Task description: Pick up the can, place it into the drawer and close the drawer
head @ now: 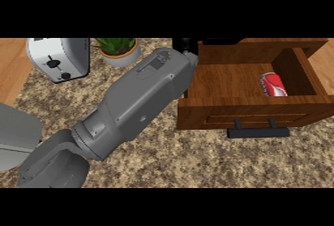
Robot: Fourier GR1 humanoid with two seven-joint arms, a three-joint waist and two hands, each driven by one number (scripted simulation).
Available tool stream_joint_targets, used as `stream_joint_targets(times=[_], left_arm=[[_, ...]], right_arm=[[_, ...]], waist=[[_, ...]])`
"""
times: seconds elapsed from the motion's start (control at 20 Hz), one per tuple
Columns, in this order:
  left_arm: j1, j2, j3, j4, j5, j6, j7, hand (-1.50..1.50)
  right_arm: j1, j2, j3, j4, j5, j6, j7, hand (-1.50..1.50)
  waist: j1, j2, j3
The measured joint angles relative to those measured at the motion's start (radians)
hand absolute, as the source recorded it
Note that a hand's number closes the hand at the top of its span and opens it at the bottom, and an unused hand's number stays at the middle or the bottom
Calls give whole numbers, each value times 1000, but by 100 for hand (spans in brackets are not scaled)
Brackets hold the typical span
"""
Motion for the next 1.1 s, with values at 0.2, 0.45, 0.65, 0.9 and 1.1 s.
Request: stream_joint_targets(times=[0.2,0.45,0.65,0.9,1.1], left_arm=[[0,0,7,-2,-5,-4,16,-150],[1,10,14,-18,-19,5,45,-150],[14,32,13,-39,-40,10,72,-150],[34,78,13,-85,-66,17,113,-150],[52,119,11,-122,-86,20,149,-150]], right_arm=[[-62,1,117,74,207,-54,-38,-150],[-174,7,239,228,420,-159,-78,-150],[-268,-3,315,385,566,-237,-106,-150],[-383,-29,371,590,692,-303,-140,-150],[-461,-48,411,746,796,-354,-154,-150]], waist=[[18,-4,0],[33,-8,0],[45,-11,-1],[52,-14,-1],[56,-14,-1]])
